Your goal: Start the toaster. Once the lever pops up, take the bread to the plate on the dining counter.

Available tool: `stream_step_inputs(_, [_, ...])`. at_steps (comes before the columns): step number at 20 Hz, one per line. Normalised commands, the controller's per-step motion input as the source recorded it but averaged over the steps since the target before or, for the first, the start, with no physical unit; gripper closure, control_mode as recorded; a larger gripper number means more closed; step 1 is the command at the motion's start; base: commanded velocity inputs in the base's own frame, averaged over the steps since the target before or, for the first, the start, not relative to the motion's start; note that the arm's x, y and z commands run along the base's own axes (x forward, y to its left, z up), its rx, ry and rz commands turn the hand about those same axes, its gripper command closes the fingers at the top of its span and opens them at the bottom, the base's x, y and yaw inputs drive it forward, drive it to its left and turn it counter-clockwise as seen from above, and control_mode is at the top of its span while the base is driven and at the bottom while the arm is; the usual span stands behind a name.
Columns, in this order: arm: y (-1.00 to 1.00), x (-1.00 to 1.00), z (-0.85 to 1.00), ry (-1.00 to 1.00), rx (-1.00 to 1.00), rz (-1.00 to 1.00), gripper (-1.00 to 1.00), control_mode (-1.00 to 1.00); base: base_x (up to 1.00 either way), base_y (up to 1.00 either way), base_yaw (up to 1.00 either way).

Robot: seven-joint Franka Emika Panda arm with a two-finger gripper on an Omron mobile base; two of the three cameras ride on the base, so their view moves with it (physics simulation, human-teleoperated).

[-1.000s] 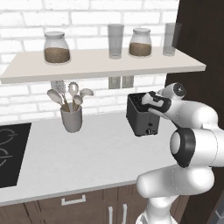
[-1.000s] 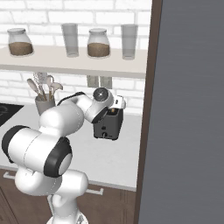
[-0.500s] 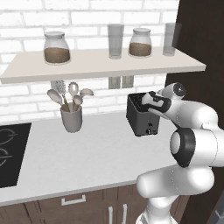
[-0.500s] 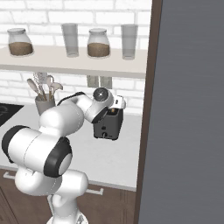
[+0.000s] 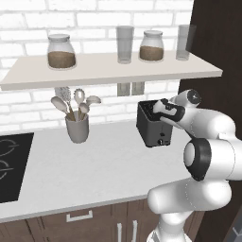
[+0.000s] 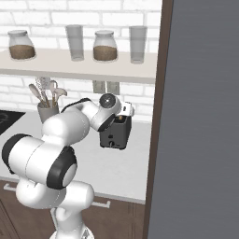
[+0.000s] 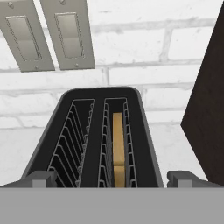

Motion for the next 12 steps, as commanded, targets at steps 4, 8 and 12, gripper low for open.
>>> stream_step_inputs(4, [0.0, 0.0, 0.0, 0.0, 0.0, 0.0, -1.0, -1.0, 0.0, 0.0, 0.0])
stream_step_inputs(8, [0.0, 0.0, 0.0, 0.0, 0.0, 0.0, -1.0, -1.0, 0.0, 0.0, 0.0])
stream_step_inputs(12, [0.0, 0.0, 0.0, 0.0, 0.0, 0.0, -1.0, -1.0, 0.0, 0.0, 0.0])
